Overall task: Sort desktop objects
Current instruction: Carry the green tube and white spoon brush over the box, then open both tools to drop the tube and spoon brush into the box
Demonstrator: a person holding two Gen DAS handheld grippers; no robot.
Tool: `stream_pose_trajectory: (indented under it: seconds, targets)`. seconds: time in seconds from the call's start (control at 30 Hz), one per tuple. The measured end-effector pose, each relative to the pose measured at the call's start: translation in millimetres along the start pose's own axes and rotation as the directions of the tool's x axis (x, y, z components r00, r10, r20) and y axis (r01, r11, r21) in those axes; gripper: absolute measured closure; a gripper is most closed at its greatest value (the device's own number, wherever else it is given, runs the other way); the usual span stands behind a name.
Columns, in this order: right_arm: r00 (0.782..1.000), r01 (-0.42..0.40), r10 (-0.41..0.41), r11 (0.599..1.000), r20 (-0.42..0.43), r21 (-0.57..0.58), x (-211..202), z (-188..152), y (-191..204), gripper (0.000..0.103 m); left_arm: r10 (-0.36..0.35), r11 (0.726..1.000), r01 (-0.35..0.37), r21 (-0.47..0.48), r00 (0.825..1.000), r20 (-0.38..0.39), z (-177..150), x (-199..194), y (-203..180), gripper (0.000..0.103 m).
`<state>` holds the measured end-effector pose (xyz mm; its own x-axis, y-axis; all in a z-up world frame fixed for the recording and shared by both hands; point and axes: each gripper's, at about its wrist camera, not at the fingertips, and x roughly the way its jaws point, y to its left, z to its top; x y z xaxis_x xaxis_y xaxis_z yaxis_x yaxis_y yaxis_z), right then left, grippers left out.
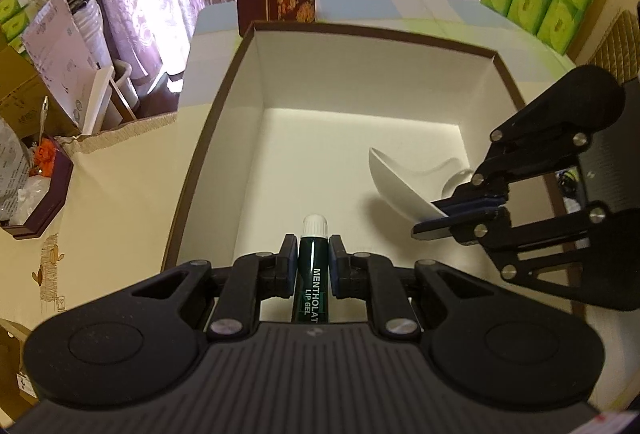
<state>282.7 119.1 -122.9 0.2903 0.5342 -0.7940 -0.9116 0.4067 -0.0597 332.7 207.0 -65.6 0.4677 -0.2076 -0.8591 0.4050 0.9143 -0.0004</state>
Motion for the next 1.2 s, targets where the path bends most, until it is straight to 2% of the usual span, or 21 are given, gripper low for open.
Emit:
stream_pose_trajectory:
  seconds: [0.23, 0.4, 0.87, 1.03, 1.2]
  targets:
    - [0.998, -0.034, 0.039, 0.996, -0.057, 0.084, 5, 3, -4, 0.101, 0.002, 0.999, 0.0, 0.033, 0.999, -0.054, 2, 23, 4, 0.09]
    - [0.995, -0.034, 0.043, 0.995, -0.092, 0.097, 9, 7, -3, 0.1, 0.018, 0.998, -0.011, 0.062, 0.994, -0.105, 1, 39, 3, 0.09]
    - [0.982, -0.034, 0.057, 0.992, -0.182, 0.124, 16, 2, 4, 0.098, 0.033, 0.988, 0.007, 0.155, 0.966, -0.255, -14, 61, -5, 0.09]
    - [0.98, -0.018, 0.044, 0.991, -0.192, 0.135, 14, 0, 5, 0.098, 0.035, 0.983, 0.012, 0.183, 0.966, -0.254, -20, 53, -8, 0.09]
    - [0.983, -0.002, 0.029, 0.989, -0.182, 0.146, 5, 2, 6, 0.097, 0.057, 0.984, -0.012, 0.18, 0.967, -0.247, -24, 49, -6, 0.09]
